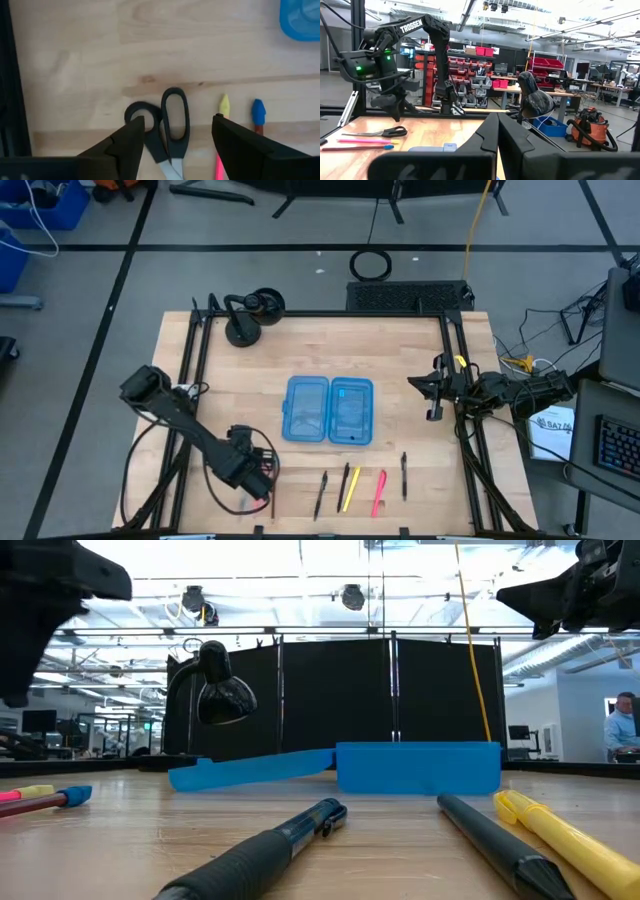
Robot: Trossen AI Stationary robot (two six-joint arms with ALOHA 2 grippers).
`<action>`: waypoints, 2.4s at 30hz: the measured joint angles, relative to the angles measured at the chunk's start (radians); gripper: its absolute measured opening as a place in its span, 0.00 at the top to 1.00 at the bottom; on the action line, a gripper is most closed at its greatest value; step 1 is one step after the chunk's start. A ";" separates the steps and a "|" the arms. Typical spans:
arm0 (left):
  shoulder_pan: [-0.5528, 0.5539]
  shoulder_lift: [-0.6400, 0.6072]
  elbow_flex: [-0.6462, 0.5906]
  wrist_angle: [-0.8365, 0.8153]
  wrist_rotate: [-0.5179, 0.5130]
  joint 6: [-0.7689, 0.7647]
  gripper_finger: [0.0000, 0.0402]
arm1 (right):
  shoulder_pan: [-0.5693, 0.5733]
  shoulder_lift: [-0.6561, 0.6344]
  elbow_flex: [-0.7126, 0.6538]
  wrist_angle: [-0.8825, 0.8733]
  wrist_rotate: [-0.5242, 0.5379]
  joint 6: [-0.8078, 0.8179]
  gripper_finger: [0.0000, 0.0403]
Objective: Pick & place school supplies into a supply box
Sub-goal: Put the black scissors into the blue supply box
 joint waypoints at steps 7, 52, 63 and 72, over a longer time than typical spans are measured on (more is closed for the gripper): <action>0.012 0.025 0.000 0.003 0.040 -0.032 0.50 | 0.000 0.000 0.000 -0.004 0.000 0.001 1.00; -0.037 0.005 -0.370 0.561 0.075 0.037 0.75 | 0.000 0.001 0.000 -0.020 -0.001 0.051 1.00; -0.048 -0.001 -0.350 0.484 0.019 0.058 0.88 | 0.000 0.001 0.000 -0.014 -0.001 0.049 1.00; -0.073 -0.023 -0.247 0.203 -0.168 0.018 0.93 | 0.000 0.001 0.000 -0.014 0.000 0.048 1.00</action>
